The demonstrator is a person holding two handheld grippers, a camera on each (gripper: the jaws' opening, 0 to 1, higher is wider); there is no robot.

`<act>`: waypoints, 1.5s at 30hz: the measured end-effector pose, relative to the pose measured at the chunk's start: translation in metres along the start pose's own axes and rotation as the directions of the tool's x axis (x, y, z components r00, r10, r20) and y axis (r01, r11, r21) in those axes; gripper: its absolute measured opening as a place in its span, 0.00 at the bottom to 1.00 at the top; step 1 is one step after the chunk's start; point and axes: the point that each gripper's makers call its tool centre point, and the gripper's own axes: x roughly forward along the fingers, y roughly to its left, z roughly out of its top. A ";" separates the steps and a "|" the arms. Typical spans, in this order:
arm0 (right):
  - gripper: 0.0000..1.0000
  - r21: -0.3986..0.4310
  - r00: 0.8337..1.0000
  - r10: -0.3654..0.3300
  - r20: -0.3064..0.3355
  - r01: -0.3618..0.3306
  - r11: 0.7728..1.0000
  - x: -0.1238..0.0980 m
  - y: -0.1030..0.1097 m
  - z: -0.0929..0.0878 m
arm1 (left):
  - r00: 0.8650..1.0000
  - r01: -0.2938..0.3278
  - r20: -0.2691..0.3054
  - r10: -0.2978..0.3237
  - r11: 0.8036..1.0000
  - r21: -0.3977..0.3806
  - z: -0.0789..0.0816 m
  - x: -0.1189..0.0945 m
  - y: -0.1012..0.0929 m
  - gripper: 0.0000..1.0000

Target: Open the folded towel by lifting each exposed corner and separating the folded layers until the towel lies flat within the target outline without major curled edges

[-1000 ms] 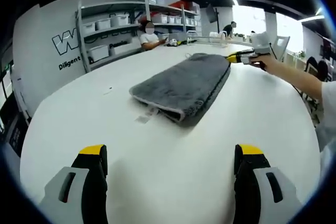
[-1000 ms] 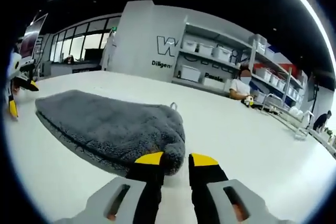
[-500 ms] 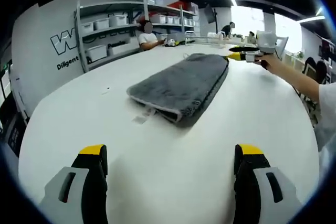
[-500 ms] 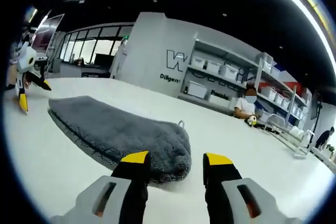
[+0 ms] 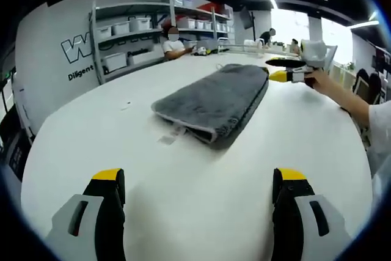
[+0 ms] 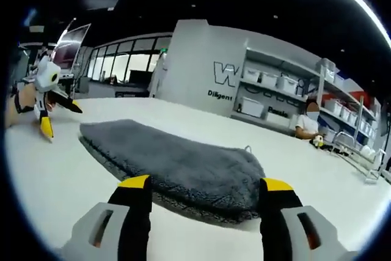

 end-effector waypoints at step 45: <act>0.99 0.117 0.997 0.072 0.019 -0.074 0.990 -0.021 0.007 0.008 | 0.992 -0.012 0.123 0.015 0.999 -0.030 0.028 -0.001 0.018 0.99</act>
